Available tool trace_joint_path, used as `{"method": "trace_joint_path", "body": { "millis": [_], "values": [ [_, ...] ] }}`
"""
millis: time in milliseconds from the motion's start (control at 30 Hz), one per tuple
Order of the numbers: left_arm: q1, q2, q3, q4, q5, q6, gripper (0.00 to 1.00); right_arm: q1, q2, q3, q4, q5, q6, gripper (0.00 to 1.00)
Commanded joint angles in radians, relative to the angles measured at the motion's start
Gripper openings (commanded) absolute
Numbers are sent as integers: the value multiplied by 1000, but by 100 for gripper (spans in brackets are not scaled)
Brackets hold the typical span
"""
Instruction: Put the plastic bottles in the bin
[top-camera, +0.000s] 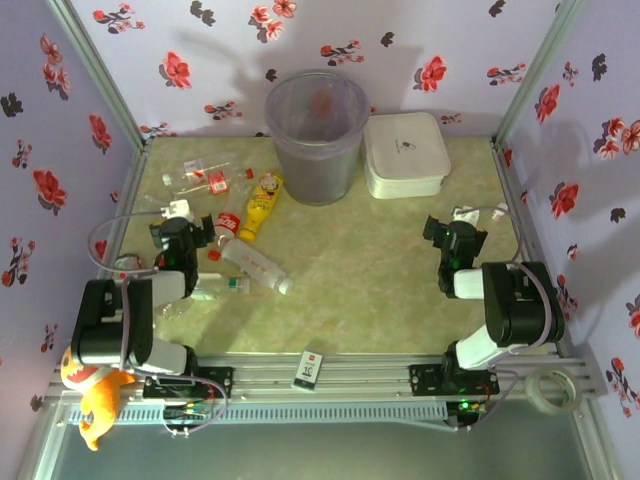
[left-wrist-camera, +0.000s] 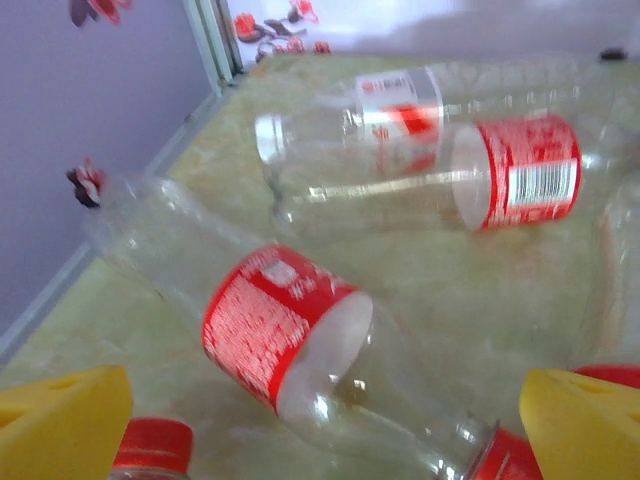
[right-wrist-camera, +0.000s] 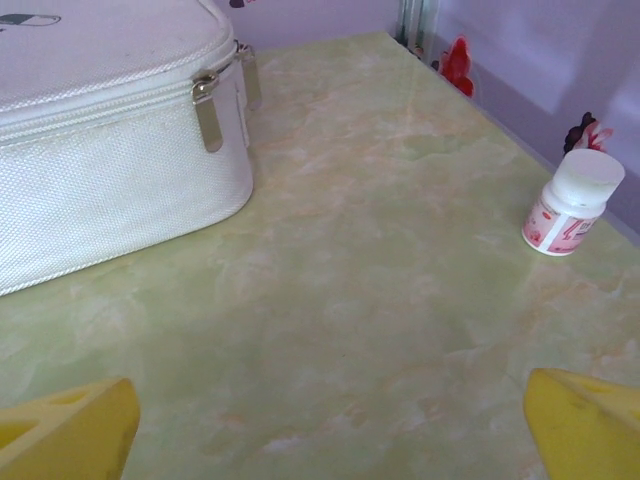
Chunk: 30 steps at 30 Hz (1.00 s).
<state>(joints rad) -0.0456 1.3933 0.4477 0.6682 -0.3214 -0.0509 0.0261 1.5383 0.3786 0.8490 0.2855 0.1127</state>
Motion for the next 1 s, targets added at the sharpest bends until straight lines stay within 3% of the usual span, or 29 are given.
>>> {"method": "trace_joint_path", "body": {
  "millis": [0, 67, 200, 400, 633, 800, 967],
  "values": [
    [4, -137, 101, -245, -60, -29, 100, 9, -54, 17, -14, 14, -20, 99],
    [5, -193, 206, -475, -105, -73, 100, 26, -170, 120, -299, 43, -10, 99],
    [7, -233, 453, -924, -135, -187, 100, 26, -280, 335, -664, 26, 22, 99],
    [61, -205, 668, -1327, -14, -237, 100, 44, -286, 567, -1132, -23, 206, 99],
    [314, -158, 658, -1510, 256, -298, 100, 111, -219, 703, -1364, -144, 228, 99],
    [457, -240, 490, -1472, 310, -331, 94, 130, -157, 787, -1410, -202, 200, 99],
    [525, -173, 456, -1438, 335, -334, 92, 140, -121, 818, -1415, -231, 204, 99]
  ]
}}
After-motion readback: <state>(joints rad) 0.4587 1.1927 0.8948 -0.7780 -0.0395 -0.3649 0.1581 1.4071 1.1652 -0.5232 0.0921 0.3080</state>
